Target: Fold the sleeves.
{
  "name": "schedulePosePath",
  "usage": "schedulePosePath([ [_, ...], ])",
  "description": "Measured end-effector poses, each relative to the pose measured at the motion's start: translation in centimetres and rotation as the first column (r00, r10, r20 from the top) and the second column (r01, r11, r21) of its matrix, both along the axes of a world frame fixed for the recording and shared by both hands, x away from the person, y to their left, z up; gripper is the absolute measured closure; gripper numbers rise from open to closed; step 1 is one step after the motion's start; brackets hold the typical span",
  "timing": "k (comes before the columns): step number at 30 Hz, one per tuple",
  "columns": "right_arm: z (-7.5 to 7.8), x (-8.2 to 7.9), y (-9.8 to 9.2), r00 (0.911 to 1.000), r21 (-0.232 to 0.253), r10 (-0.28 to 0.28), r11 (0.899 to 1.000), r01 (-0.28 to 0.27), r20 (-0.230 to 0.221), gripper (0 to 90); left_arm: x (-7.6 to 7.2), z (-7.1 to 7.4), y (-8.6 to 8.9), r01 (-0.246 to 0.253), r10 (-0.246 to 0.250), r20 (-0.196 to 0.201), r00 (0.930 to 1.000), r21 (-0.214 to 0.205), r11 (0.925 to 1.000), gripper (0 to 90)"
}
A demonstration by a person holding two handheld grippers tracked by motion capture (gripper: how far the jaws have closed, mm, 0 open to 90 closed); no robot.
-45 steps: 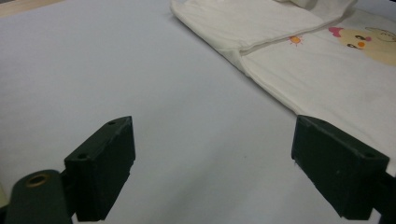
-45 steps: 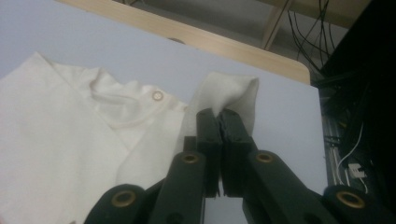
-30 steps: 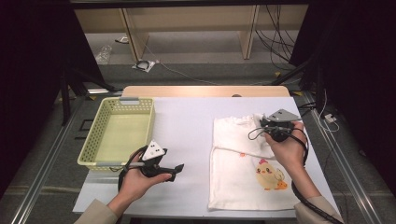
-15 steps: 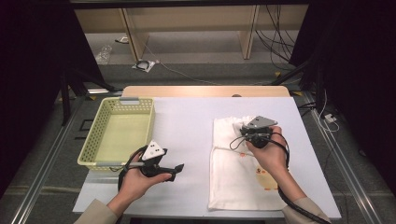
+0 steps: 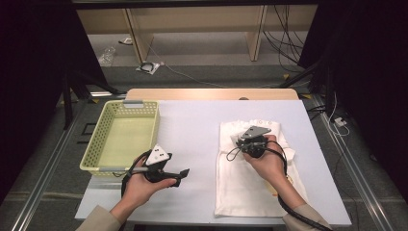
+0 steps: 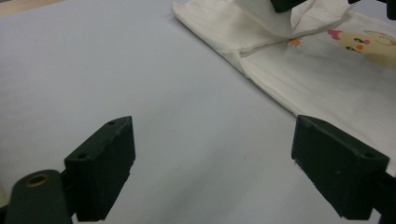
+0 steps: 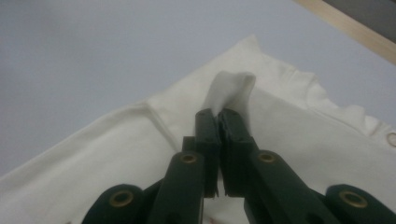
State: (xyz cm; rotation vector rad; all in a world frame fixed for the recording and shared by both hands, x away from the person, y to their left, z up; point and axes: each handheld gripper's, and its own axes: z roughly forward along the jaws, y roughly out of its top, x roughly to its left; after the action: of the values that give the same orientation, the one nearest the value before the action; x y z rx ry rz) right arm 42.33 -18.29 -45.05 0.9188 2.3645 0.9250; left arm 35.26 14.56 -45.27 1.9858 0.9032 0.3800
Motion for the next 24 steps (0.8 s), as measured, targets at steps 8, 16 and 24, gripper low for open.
schedulePosePath([
  [8, -0.2, -0.5, 1.4, 0.9985, 0.044, 0.049, 0.998, -0.047, -0.026, 82.7, 0.0, 0.0, 0.0, 0.001, -0.001, 0.0, 1.0, 0.002, 1.0, 13.6],
  [16, 0.8, -0.8, 1.6, 0.998, 0.093, 0.062, 0.994, -0.061, -0.01, 76.9, -0.1, 0.0, 0.0, 0.002, -0.002, 0.0, 1.0, 0.004, 1.0, 13.7],
  [24, 1.9, -0.2, -4.4, 0.987, 0.117, -0.16, 0.98, 0.16, -0.006, 75.4, -0.1, 0.0, 0.1, -0.002, 0.002, 0.001, 1.0, 0.0, 1.0, 13.7],
])
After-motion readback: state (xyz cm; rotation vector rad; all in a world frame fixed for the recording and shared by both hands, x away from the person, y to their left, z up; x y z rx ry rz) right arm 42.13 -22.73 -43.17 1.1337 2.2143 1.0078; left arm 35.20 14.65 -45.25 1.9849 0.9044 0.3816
